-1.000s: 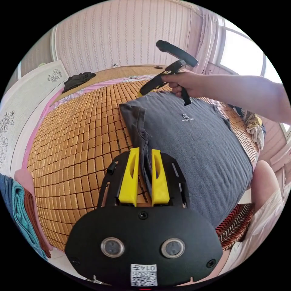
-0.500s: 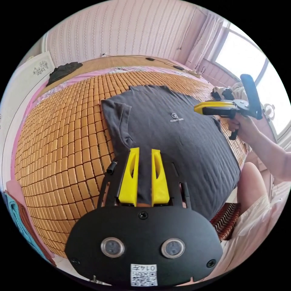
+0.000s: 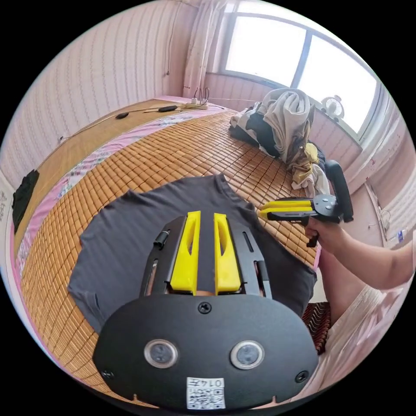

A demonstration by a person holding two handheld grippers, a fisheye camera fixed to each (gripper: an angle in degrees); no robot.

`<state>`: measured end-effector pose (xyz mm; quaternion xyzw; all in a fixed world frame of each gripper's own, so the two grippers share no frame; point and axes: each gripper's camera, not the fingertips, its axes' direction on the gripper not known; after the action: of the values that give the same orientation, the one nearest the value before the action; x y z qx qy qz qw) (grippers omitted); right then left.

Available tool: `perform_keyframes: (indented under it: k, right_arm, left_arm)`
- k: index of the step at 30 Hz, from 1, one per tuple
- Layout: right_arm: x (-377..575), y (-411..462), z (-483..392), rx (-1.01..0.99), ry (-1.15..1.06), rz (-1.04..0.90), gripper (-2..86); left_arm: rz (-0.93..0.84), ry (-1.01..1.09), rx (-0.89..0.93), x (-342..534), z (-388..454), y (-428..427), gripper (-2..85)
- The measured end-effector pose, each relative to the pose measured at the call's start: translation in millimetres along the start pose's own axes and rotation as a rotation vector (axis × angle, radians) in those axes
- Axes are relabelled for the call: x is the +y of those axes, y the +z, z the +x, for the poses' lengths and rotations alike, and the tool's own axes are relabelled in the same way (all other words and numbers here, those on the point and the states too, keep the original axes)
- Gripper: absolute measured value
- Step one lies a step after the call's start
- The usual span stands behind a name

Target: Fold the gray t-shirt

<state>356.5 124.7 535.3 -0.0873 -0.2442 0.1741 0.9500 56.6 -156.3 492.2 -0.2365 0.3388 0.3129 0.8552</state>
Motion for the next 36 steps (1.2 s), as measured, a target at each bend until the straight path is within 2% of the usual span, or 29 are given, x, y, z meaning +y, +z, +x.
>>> perform_keyframes:
  k: [6,8,12,16,22,27,36]
  right_arm:
    - [-10.6,-14.8,22.2,-0.037,0.019,-0.018,6.3]
    - [-9.9,-19.5,26.2,-0.063,0.01,-0.019,5.5]
    - [-7.7,-34.5,36.7,-0.12,0.033,-0.007,2.9]
    - [-11.8,-59.5,36.9,-0.144,0.004,-0.022,0.7]
    - [-14.0,-100.8,9.9,-0.234,-0.125,0.038,0.3]
    - [-10.5,-99.8,-1.3,-0.188,-0.133,0.017,1.4]
    - [-21.4,-84.9,-55.1,-0.067,-0.298,-0.043,5.4]
  left_arm:
    - [-0.09,-0.04,0.062,-87.0,7.5,70.7,6.2]
    - [-0.096,-0.017,0.036,-105.7,14.2,84.3,6.7]
    - [-0.254,-0.006,-0.036,-133.6,12.6,123.0,5.7]
    - [-0.204,-0.038,0.01,-141.0,-8.8,111.8,0.3]
    - [0.018,-0.221,0.081,-109.1,-74.9,51.6,0.3]
    - [-0.074,-0.354,0.1,-94.3,-113.4,55.0,6.0]
    - [-0.085,-0.31,0.108,-126.4,-120.8,64.1,6.7]
